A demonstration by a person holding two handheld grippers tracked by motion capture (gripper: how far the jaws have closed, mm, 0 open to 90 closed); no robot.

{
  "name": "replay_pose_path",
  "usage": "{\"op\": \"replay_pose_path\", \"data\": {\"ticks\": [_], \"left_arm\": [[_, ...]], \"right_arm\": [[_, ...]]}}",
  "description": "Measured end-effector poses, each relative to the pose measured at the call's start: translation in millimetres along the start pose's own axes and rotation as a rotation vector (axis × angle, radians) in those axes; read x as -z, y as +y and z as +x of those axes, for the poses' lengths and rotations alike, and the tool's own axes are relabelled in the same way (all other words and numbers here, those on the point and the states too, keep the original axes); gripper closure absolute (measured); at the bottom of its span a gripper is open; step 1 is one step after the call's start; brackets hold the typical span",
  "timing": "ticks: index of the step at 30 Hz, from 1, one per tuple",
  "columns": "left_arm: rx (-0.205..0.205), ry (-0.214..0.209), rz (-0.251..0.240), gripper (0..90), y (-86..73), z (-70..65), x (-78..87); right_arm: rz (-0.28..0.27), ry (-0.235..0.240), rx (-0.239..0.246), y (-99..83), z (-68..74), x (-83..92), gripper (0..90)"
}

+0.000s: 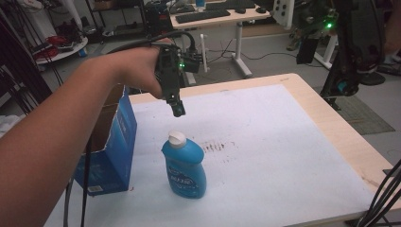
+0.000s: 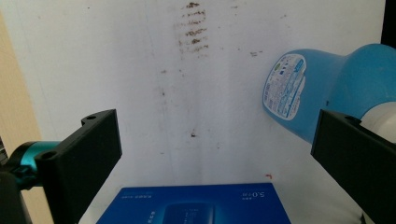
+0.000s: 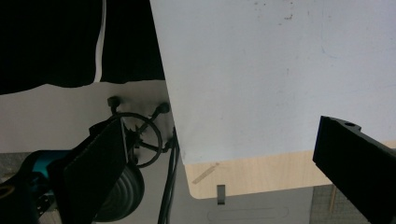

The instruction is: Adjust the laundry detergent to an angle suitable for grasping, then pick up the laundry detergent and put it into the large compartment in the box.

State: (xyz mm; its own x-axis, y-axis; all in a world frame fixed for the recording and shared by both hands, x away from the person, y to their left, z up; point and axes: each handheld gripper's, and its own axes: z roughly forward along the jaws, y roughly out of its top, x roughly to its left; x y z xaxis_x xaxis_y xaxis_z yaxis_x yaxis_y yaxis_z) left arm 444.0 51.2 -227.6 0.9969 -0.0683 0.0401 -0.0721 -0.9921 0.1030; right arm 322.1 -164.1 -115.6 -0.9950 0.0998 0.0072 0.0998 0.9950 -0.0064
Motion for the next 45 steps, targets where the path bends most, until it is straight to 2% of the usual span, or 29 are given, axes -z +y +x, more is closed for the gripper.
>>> {"op": "replay_pose_path", "data": {"ticks": [10,13,14,18,22,26,34,39,41,45], "left_arm": [[0.024,0.002,-0.004,1.7,-3.4,1.0,1.3],[0.022,-0.002,-0.001,1.7,-2.8,0.0,0.6],[0.017,-0.003,0.0,1.7,-1.5,-0.5,0.0],[0.007,-0.003,-0.004,1.7,0.9,-1.1,-0.3],[0.008,0.002,0.013,1.7,1.9,-1.5,-3.6],[0.011,-0.003,0.005,1.7,1.6,-1.0,-4.1],[0.007,0.018,0.006,1.7,-0.4,2.9,-4.6],[0.004,0.031,-0.018,1.7,-8.4,0.2,3.8],[-0.011,0.034,-0.051,1.7,-14.6,-4.6,13.8],[-0.027,0.024,-0.083,1.7,-20.7,-11.3,23.0]], "right_arm": [[-0.005,-0.003,-0.002,-2.2,3.6,3.5,2.0],[-0.008,-0.011,-0.005,-3.6,4.2,3.5,2.0],[-0.024,-0.014,0.0,-5.1,4.3,4.1,2.0],[-0.02,-0.014,-0.012,-6.7,3.8,1.9,2.0],[-0.019,-0.026,-0.008,-6.0,1.8,1.5,2.0],[-0.024,-0.03,0.001,-4.3,2.9,1.7,2.0],[-0.015,-0.028,-0.001,-5.6,0.4,0.1,2.0],[-0.018,-0.031,0.007,-3.7,-5.5,-1.7,2.0],[-0.018,-0.025,0.013,-2.1,-7.0,-3.9,2.0],[-0.007,-0.021,0.015,0.4,-8.4,-6.6,2.0]]}}
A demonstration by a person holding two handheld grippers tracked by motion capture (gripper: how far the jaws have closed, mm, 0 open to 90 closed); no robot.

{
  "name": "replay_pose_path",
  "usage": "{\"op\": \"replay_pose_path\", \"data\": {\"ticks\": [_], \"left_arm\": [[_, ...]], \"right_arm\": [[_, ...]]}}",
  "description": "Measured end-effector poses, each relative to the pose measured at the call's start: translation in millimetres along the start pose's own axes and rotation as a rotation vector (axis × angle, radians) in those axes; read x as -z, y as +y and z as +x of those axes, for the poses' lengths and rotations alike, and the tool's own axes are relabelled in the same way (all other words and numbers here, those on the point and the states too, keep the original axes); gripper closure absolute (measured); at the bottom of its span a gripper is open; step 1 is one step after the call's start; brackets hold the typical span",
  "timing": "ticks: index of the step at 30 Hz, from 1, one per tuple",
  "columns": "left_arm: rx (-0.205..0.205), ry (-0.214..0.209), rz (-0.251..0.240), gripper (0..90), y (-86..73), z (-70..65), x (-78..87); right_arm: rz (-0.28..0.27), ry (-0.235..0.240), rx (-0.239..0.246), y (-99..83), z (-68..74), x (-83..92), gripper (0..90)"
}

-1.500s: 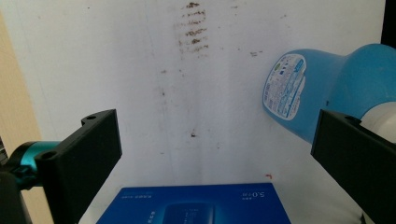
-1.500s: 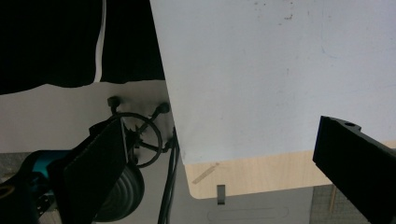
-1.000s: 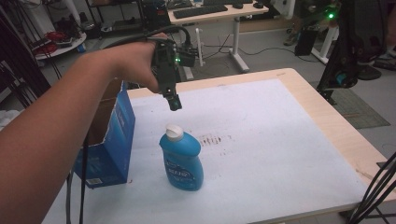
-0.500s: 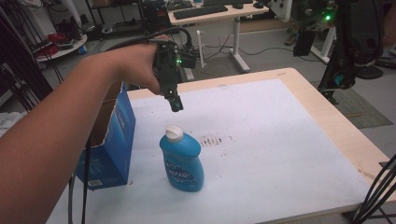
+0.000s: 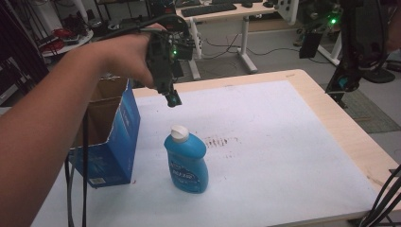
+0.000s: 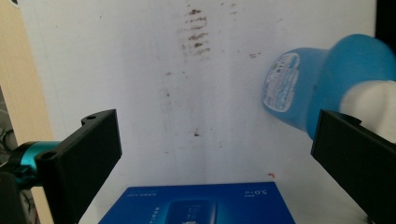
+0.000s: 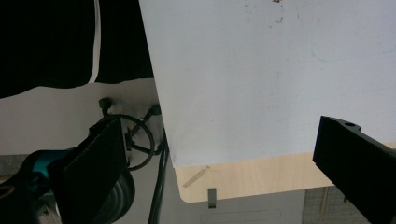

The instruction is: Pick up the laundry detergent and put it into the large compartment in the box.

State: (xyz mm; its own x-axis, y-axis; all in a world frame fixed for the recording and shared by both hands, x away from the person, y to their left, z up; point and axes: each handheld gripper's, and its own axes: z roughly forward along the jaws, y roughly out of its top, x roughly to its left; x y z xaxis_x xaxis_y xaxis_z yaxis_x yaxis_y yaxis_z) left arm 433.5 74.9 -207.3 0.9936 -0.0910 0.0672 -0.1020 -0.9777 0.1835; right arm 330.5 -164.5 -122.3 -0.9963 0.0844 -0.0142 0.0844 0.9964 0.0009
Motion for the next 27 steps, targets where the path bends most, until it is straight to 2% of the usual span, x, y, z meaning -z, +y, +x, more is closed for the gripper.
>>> {"op": "replay_pose_path", "data": {"ticks": [3,6,7,10,15,18,20,25,27], "left_arm": [[-0.019,-0.001,-0.006,1.7,-2.6,-5.6,6.1],[-0.034,-0.024,-0.019,1.7,-3.7,-10.8,10.0],[-0.05,-0.034,-0.026,1.7,-3.8,-14.2,12.1],[-0.069,-0.056,-0.024,1.7,-4.1,-19.6,14.2],[-0.09,-0.069,-0.008,1.7,-4.2,-27.2,15.1],[-0.096,-0.076,-0.009,1.7,-3.7,-31.4,14.4],[-0.122,-0.087,0.0,1.6,-2.3,-38.0,9.9],[-0.135,-0.104,0.004,1.6,-1.9,-43.0,3.1],[-0.154,-0.119,0.001,1.6,-1.3,-46.7,-0.9]], "right_arm": [[-0.001,0.0,0.01,2.0,-0.6,-0.8,2.0],[-0.001,-0.003,0.008,2.9,-0.1,-0.4,2.0],[0.0,-0.004,0.002,3.0,0.2,-0.7,2.0],[0.003,-0.001,-0.002,3.1,-0.6,-2.5,2.0],[0.006,0.008,-0.007,4.0,-2.1,-6.3,2.0],[0.007,0.009,-0.011,5.1,-1.9,-7.7,2.0],[0.007,0.011,0.003,8.1,-1.4,-9.2,2.0],[0.007,0.016,0.006,9.6,-1.3,-12.1,2.0],[0.013,0.019,0.004,10.4,-1.3,-14.4,2.0]]}}
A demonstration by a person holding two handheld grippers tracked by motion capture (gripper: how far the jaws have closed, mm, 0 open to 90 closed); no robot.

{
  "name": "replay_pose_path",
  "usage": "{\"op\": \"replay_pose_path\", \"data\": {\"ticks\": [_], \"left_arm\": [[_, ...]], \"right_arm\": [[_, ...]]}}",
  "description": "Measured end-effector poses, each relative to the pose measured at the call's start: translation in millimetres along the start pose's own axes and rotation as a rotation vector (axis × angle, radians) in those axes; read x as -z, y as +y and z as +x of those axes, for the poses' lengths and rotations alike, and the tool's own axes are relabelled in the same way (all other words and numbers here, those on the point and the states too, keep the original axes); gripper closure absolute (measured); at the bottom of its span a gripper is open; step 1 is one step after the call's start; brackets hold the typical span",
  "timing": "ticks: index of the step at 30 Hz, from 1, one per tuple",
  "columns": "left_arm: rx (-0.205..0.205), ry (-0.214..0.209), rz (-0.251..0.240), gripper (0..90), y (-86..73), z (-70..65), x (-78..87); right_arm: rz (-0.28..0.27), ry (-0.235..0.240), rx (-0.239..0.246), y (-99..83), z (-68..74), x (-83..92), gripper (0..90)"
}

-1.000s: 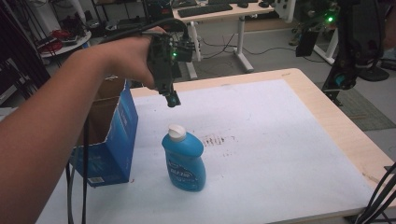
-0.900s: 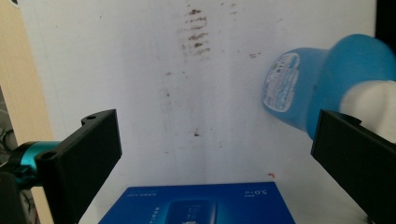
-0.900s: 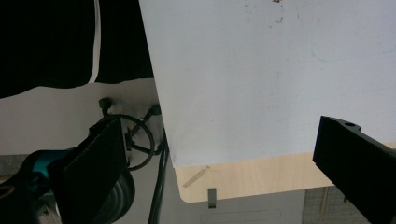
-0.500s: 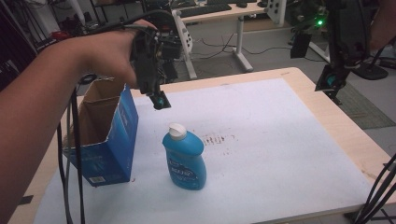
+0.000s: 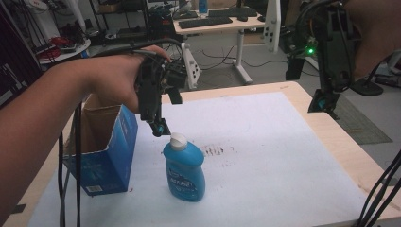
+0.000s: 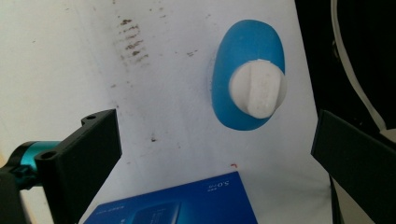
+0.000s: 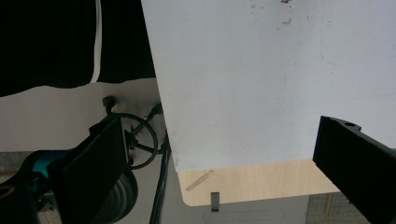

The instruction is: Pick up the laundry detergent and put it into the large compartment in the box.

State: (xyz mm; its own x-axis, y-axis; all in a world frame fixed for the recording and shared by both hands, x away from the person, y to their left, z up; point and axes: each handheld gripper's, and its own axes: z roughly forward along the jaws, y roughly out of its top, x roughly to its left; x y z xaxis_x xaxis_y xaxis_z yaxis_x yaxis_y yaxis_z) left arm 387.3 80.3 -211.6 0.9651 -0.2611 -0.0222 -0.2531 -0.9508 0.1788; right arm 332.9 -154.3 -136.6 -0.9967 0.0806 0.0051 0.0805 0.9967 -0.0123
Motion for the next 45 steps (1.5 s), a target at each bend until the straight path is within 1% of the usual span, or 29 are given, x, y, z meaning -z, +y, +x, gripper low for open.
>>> {"op": "replay_pose_path", "data": {"ticks": [2,4,6,7,10,11,12,16,17,18,21,28,32,40,42,45], "left_arm": [[-0.007,-0.004,-0.001,1.6,0.4,-1.0,-0.8],[-0.033,-0.017,-0.005,1.6,1.4,-3.9,-2.4],[-0.048,-0.029,-0.019,1.6,3.0,-7.0,-3.9],[-0.065,-0.036,-0.021,1.6,5.3,-9.2,-6.1],[-0.075,-0.039,-0.011,1.6,7.9,-11.4,-9.9],[-0.088,-0.048,-0.001,1.6,9.8,-12.8,-14.3],[-0.088,-0.048,-0.001,1.6,9.8,-12.8,-14.3],[-0.099,-0.062,0.013,1.6,10.0,-13.7,-24.9],[-0.099,-0.062,0.013,1.6,10.0,-13.7,-24.9],[-0.097,-0.069,0.024,1.6,8.8,-12.9,-30.9],[-0.097,-0.074,0.033,1.6,7.5,-11.5,-37.2],[-0.106,-0.077,0.043,1.6,9.7,-12.3,-47.4],[-0.11,-0.071,0.061,1.7,11.6,-12.8,-56.2],[-0.111,-0.077,0.08,1.6,13.3,-13.3,-66.5],[-0.111,-0.077,0.096,1.7,15.4,-14.6,-73.4],[-0.115,-0.071,0.108,1.7,17.1,-15.5,-77.4]], "right_arm": [[-0.001,0.0,0.005,0.1,-0.2,-0.1,2.0],[-0.003,0.0,0.003,0.4,0.2,-0.1,2.0],[0.0,0.0,0.002,0.9,0.5,-0.7,2.0],[-0.001,0.0,0.003,1.2,0.6,-0.8,2.0],[0.001,0.002,0.0,1.6,1.0,-0.7,2.0],[-0.001,0.0,-0.001,2.0,1.4,-0.8,2.0],[-0.001,0.0,-0.001,2.0,1.4,-0.8,2.0],[-0.001,0.0,-0.002,2.5,2.2,-1.2,2.0],[-0.001,0.0,-0.002,2.5,2.2,-1.2,2.0],[0.0,0.0,-0.003,2.5,2.3,-1.1,2.0],[0.001,0.0,-0.004,3.6,2.5,-1.1,2.0],[0.002,0.003,-0.004,6.1,1.5,-2.8,2.0],[0.002,0.002,0.0,7.4,0.7,-3.3,2.0],[0.001,0.002,-0.003,7.5,1.2,-3.8,2.0],[-0.001,0.0,0.001,7.2,1.4,-3.4,2.0],[0.001,-0.001,0.0,7.1,1.6,-3.2,2.0]]}}
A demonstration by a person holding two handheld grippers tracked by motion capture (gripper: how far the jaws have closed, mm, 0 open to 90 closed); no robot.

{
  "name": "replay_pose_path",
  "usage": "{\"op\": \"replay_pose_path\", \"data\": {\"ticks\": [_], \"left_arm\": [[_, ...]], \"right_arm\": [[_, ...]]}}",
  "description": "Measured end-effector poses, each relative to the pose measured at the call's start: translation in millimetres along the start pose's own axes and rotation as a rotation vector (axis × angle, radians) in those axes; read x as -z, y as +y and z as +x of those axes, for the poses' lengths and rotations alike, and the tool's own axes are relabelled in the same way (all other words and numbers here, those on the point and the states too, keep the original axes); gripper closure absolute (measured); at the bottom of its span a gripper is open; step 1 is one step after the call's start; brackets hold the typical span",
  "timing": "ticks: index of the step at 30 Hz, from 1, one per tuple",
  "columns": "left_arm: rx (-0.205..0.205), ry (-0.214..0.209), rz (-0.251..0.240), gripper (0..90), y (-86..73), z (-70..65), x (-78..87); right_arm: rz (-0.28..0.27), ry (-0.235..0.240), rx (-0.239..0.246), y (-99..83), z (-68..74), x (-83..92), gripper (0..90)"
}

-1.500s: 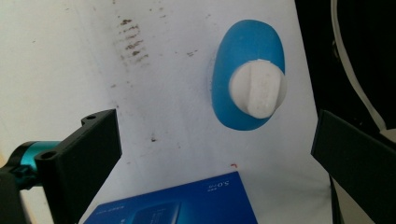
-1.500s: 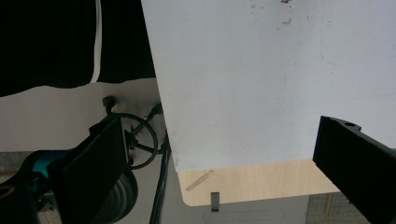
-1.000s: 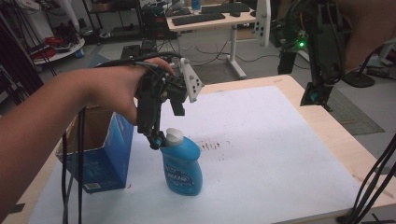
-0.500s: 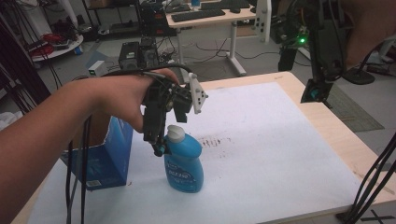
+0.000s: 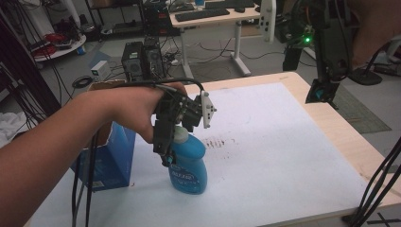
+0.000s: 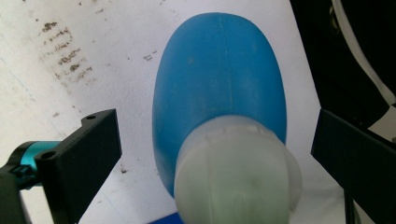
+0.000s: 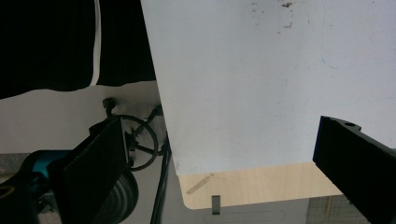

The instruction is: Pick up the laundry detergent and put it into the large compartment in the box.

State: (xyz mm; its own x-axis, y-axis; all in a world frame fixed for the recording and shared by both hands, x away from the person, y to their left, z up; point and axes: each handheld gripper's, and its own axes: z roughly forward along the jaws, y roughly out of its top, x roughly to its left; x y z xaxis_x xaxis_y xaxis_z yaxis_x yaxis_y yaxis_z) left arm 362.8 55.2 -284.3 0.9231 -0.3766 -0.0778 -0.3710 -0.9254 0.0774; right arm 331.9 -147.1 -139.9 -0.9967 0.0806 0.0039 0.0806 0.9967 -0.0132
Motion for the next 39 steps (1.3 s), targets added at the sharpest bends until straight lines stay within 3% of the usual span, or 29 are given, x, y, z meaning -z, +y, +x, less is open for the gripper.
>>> {"op": "replay_pose_path", "data": {"ticks": [5,27,30,37,39], "left_arm": [[-0.005,0.011,0.03,1.7,3.1,-0.1,-8.6],[-0.031,0.034,0.063,2.9,9.0,-3.7,-15.7],[-0.034,0.029,0.074,8.4,9.3,-3.3,-15.0],[-0.034,0.059,0.091,11.8,9.8,-2.8,-14.8],[-0.027,0.046,0.091,13.5,9.4,-2.2,-15.3]], "right_arm": [[-0.001,-0.004,0.003,0.6,0.8,0.0,2.0],[-0.002,-0.008,-0.001,2.3,-0.3,-0.3,2.0],[0.001,-0.009,0.0,2.5,-1.0,-0.5,2.0],[-0.002,-0.008,0.0,3.3,-0.3,-0.3,2.0],[-0.002,-0.009,0.003,3.2,-0.1,-0.4,2.0]]}}
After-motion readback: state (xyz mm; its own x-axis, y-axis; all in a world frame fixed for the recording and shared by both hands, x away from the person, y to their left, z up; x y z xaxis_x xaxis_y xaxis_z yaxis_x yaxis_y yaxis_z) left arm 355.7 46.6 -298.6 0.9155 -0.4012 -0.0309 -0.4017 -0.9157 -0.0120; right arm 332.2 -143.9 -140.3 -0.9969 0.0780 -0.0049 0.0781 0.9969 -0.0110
